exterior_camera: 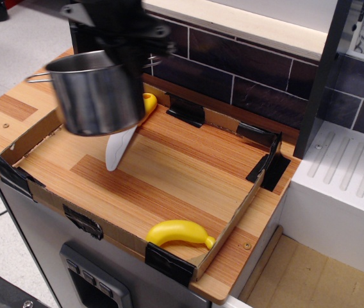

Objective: Upright metal pot

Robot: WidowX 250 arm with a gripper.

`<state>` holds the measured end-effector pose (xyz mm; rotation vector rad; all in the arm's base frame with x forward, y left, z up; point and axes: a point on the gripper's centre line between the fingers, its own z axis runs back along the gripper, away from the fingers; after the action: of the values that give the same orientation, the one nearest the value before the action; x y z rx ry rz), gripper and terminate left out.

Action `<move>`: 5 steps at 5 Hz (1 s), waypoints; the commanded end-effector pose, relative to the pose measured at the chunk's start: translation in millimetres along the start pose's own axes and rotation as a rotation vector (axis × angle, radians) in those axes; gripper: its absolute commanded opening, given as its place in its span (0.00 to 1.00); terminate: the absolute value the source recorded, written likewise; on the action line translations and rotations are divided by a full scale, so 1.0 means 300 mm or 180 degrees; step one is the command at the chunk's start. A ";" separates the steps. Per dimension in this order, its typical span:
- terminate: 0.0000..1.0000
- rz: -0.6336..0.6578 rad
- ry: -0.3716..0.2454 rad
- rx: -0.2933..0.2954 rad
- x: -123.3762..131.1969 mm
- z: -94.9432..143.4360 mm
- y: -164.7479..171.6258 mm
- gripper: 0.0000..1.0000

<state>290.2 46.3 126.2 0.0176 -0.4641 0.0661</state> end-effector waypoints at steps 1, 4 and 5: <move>0.00 -0.0031 -0.0535 0.0168 0.091 -0.047 -0.169 0.00; 0.00 -0.0326 -0.0596 0.0263 -0.007 -0.161 -0.211 0.00; 0.00 -0.0274 -0.0540 0.0200 -0.020 -0.177 -0.209 0.00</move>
<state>307.7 -16.2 70.0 0.0983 -0.6046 0.0092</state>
